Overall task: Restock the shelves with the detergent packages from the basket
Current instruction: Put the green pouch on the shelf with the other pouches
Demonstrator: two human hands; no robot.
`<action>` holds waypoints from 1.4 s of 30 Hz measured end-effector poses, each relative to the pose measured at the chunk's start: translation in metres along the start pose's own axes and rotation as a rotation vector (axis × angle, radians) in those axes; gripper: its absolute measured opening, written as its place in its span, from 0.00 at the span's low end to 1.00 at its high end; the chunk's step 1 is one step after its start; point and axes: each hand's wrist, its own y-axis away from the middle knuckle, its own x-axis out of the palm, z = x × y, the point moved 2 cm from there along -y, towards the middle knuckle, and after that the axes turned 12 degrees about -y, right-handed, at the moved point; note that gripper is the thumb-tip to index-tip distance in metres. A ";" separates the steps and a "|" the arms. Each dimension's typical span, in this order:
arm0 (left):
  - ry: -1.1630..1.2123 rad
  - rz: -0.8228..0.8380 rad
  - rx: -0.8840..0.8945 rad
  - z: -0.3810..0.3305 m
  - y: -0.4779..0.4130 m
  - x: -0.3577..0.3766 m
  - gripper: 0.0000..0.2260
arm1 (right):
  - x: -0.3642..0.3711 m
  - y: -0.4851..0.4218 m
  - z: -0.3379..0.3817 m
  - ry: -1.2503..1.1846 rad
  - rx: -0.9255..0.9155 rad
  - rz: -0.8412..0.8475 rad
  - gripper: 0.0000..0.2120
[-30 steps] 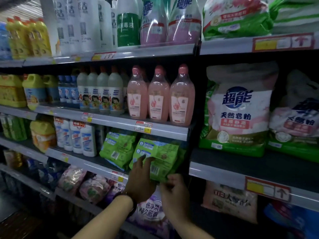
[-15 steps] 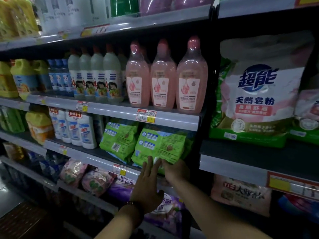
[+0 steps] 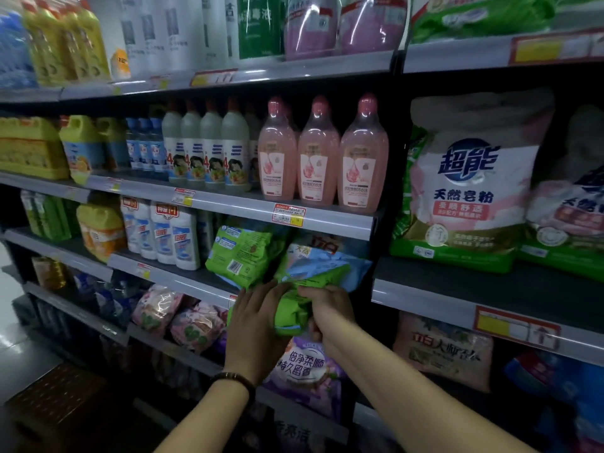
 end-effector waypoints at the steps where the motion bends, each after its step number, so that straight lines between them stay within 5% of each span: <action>1: -0.004 0.002 -0.001 -0.005 0.005 -0.009 0.33 | -0.002 0.008 0.001 -0.020 0.012 0.022 0.08; 9: 0.169 -0.103 -0.172 -0.024 0.045 -0.077 0.26 | -0.016 0.089 0.008 -0.170 -0.043 0.335 0.13; 15: 0.294 -0.219 -0.691 -0.036 0.059 -0.113 0.22 | -0.057 0.099 -0.050 -0.163 0.059 0.165 0.06; 20: 0.720 -0.234 -0.945 -0.037 0.071 -0.114 0.17 | -0.056 0.106 -0.079 -0.233 0.242 0.265 0.22; 25: 1.056 -0.231 -1.179 -0.028 0.082 -0.080 0.17 | -0.039 0.119 -0.092 -0.673 0.469 0.453 0.29; 32: 1.220 -0.047 -1.174 0.003 0.084 -0.050 0.27 | -0.033 0.082 -0.094 -0.586 0.393 0.380 0.27; 36: 1.044 0.059 -1.036 0.018 0.081 -0.035 0.19 | -0.033 0.037 -0.082 -0.560 0.221 0.295 0.19; 40: 0.883 -0.016 -1.035 0.023 0.076 -0.011 0.35 | -0.029 0.003 -0.062 -0.511 0.064 0.292 0.16; 42: 0.862 -0.043 -0.980 0.018 0.061 0.000 0.33 | -0.024 -0.014 -0.052 -0.475 0.020 0.241 0.15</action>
